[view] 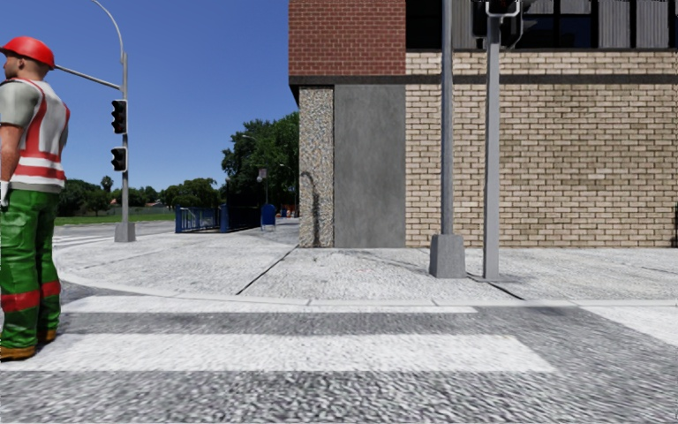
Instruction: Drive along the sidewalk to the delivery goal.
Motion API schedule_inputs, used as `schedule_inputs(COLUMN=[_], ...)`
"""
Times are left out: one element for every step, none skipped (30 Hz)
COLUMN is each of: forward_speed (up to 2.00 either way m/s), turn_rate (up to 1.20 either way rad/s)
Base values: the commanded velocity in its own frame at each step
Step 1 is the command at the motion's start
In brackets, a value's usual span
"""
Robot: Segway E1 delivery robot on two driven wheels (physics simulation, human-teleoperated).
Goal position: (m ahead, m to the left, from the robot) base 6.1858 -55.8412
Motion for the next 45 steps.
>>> schedule_inputs(forward_speed=[2.00,2.00,2.00,2.00,2.00,2.00,2.00,2.00,2.00,2.00,2.00,2.00,2.00,2.00,2.00,2.00,2.00,2.00,2.00,2.00,2.00,2.00,2.00,2.00,2.00,2.00,2.00,2.00,2.00,2.00,2.00,2.00,2.00,2.00,2.00,2.00,2.00,2.00,2.00,2.00,2.00,2.00,2.00,2.00,2.00], turn_rate=[0.00,0.00,0.00,0.00,0.00,0.00,0.00,0.00,0.00,0.00,0.00,0.00,0.00,0.00,0.00,0.00,0.00,0.00,0.00,0.00,0.00,0.00,0.00,0.00,0.00,0.00,0.00,0.00,0.00,0.00,0.00,0.00,0.00,0.00,0.00,0.00,0.00,0.00,0.00,0.00,0.00,0.00,0.00,0.00,0.00])
